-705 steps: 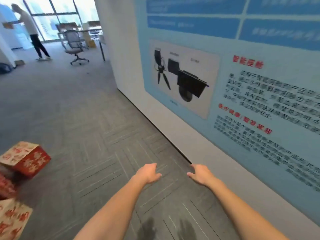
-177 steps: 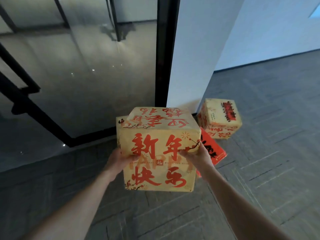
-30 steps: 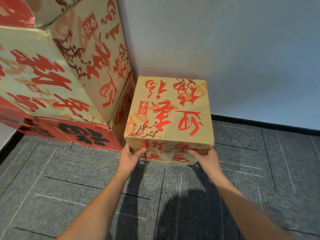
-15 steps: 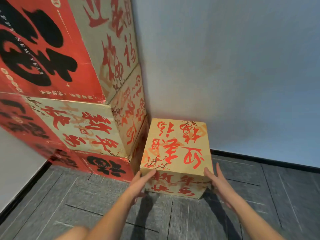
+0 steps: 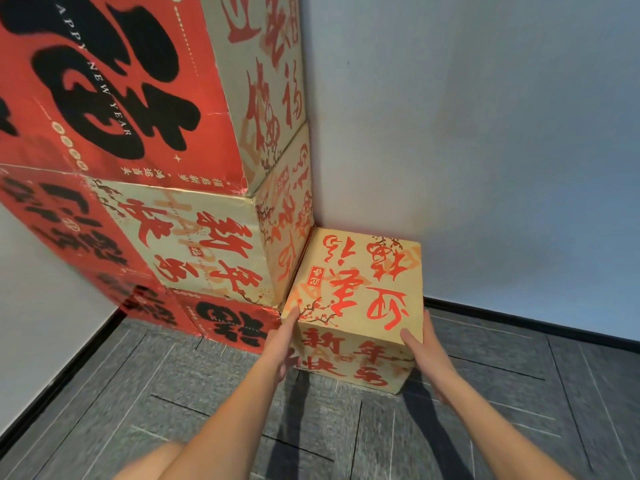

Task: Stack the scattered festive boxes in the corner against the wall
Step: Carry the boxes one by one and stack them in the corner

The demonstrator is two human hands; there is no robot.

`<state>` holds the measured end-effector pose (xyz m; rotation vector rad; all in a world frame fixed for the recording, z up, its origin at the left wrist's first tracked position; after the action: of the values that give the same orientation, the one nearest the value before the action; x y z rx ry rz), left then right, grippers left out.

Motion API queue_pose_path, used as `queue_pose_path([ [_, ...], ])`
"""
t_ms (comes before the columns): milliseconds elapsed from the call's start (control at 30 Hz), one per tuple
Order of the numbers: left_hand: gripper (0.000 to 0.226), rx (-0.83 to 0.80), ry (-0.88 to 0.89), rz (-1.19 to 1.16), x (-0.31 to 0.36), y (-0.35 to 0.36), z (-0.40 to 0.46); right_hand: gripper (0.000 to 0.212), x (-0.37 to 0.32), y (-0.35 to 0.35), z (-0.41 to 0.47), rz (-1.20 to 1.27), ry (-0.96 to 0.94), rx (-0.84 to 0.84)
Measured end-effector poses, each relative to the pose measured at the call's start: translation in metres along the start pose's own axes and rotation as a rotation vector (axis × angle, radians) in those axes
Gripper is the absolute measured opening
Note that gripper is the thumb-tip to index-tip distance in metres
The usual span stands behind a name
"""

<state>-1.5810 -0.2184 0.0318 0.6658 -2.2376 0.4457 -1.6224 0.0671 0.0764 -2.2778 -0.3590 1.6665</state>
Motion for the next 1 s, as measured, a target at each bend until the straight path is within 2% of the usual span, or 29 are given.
queue_pose_path([
  [333, 0.138, 0.038, 0.002, -0.038, 0.007, 0.004, 0.02, 0.075, -0.009, 0.013, -0.005, -0.078, 0.013, 0.035],
  [467, 0.127, 0.075, -0.04, 0.039, 0.013, 0.002, -0.001, 0.088, -0.019, 0.002, -0.004, -0.159, 0.044, -0.041],
  [500, 0.121, 0.073, -0.04, 0.095, 0.019, 0.002, -0.019, 0.091, -0.026, -0.004, -0.006, -0.204, 0.067, -0.082],
  [567, 0.089, 0.057, -0.043, 0.234, 0.032, 0.003, -0.056, 0.091, -0.044, -0.02, -0.012, -0.306, 0.101, -0.13],
  [600, 0.072, 0.046, -0.053, 0.308, 0.038, 0.003, -0.072, 0.09, -0.054, -0.03, -0.016, -0.35, 0.108, -0.132],
  [667, 0.055, -0.001, -0.072, 0.47, 0.056, 0.006, -0.109, 0.085, -0.085, -0.053, -0.03, -0.435, 0.097, -0.117],
  [800, 0.044, -0.116, 0.089, 0.859, 0.114, 0.024, -0.192, 0.06, -0.162, -0.113, -0.072, -0.543, 0.068, -0.133],
  [867, 0.036, -0.163, 0.25, 1.064, 0.154, 0.04, -0.241, 0.058, -0.197, -0.15, -0.095, -0.58, 0.096, -0.138],
  [1000, 0.042, -0.288, 0.437, 1.305, 0.236, 0.073, -0.342, 0.061, -0.267, -0.234, -0.146, -0.61, 0.168, -0.133],
])
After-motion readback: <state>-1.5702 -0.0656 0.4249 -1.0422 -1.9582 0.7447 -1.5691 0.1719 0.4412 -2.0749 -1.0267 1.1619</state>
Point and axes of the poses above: each hand's wrist, its own z-axis towards the middle knuckle, its own y-axis out of the palm, x = y × z, the point moved 2 cm from there along z, towards the middle knuckle, and after that the axes turned 13 degrees about x, right-handed, at the moved point
